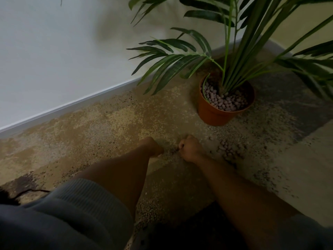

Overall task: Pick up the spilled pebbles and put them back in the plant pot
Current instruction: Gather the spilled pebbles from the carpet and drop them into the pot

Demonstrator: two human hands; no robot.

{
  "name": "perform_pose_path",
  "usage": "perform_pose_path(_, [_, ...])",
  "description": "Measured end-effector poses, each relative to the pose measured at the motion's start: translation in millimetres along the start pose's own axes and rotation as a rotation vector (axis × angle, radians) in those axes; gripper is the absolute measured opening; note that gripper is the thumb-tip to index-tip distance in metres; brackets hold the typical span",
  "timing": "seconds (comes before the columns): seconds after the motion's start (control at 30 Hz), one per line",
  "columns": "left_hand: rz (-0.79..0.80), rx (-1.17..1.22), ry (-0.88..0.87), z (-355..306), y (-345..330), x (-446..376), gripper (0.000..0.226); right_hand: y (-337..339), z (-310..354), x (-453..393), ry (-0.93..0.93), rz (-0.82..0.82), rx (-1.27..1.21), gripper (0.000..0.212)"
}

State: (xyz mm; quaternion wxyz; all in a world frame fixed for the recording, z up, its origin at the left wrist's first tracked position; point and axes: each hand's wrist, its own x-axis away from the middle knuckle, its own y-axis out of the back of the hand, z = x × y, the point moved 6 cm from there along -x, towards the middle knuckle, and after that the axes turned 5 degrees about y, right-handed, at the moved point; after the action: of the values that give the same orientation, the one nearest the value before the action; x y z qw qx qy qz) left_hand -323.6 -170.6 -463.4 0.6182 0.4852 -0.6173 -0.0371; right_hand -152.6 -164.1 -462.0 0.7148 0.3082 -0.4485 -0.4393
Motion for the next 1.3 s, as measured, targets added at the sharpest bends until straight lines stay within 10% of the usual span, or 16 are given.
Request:
perform_pose_path(0.17, [0.184, 0.423, 0.069, -15, -10, 7, 0.022, 6, -11, 3, -0.112, -0.030, -0.196, 0.018])
perform_pose_path(0.33, [0.374, 0.848, 0.056, -36, -17, 19, 0.022, 5, -40, 9, -0.503, -0.049, -1.154, 0.035])
perform_pose_path(0.53, [0.451, 1.142, 0.069, -57, -17, 30, 0.016, 7, -46, 27, -0.672, 0.015, -1.546, 0.022])
perform_pose_path(1.07, [0.442, 1.386, -0.036, -129, 5, 60, 0.027, 87, -23, 25, -0.393, -0.088, -1.969, 0.005])
perform_pose_path(1.3, [0.486, 1.464, -0.213, -209, 36, 91, 0.031, 173, -35, 23, -0.268, -0.538, -2.332, 0.020])
